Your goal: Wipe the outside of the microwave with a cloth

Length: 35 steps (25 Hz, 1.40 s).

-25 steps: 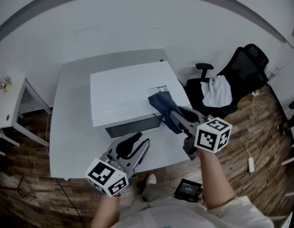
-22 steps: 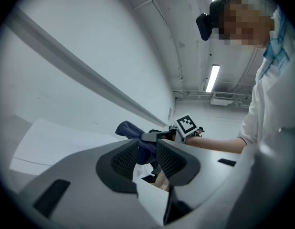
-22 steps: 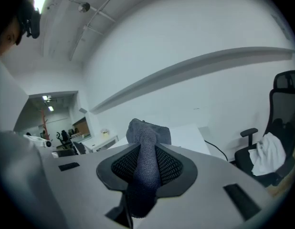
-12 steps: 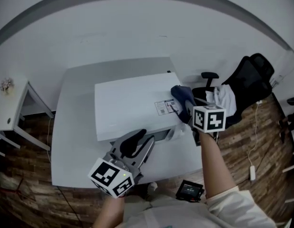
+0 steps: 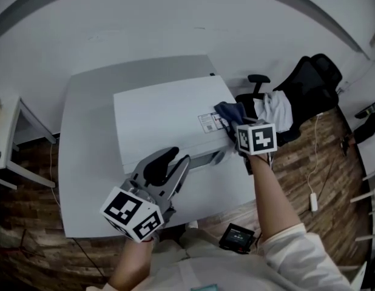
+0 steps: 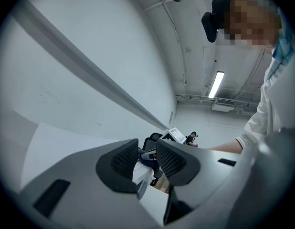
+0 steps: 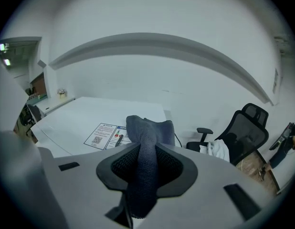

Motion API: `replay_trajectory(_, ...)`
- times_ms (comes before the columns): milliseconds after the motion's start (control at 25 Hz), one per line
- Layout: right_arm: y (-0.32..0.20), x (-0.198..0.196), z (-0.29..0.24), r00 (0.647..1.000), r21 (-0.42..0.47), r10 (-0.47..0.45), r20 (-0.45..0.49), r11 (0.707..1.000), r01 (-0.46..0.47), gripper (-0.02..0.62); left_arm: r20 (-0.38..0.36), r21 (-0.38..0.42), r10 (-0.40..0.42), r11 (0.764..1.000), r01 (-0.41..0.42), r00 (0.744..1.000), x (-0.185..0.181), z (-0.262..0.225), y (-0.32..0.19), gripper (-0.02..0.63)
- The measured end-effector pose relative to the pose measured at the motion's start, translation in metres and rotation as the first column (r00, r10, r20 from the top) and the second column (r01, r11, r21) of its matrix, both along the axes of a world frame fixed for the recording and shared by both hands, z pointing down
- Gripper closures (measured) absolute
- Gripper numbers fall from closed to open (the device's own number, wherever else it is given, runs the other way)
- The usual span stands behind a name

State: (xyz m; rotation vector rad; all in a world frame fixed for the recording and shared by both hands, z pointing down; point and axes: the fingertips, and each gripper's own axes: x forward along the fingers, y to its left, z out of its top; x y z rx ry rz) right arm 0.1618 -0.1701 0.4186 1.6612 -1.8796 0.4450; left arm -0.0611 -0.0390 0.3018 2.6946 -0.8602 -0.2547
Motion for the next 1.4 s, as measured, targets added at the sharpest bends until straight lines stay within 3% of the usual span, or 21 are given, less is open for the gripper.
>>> replay_trajectory(400,0.006,-0.041,0.000,0.999,0.014,-0.015,0.046,1.000,0.014,0.486,-0.018,-0.002,0.017,1.000,-0.017,1.000,-0.018,0.000,-0.006,0.488)
replay_trajectory(840,0.024,-0.136,0.003,0.984,-0.007,-0.174,0.045,0.985,0.175,0.486,-0.029,0.005,-0.039,0.999,0.039,0.999,-0.057,-0.005,-0.009,0.488)
replay_trajectory(1080,0.034,-0.208,0.002,0.945,-0.020,-0.325,0.046,0.945,0.326,0.486,-0.033,0.011,-0.078,0.997,0.078,0.996,-0.075,-0.009,-0.009,0.489)
replay_trajectory(1400,0.048,-0.291,0.003,0.865,-0.047,-0.498,0.064,0.864,0.501,0.486,-0.010,-0.003,-0.170,0.985,0.170,0.985,-0.107,-0.004,-0.011,0.488)
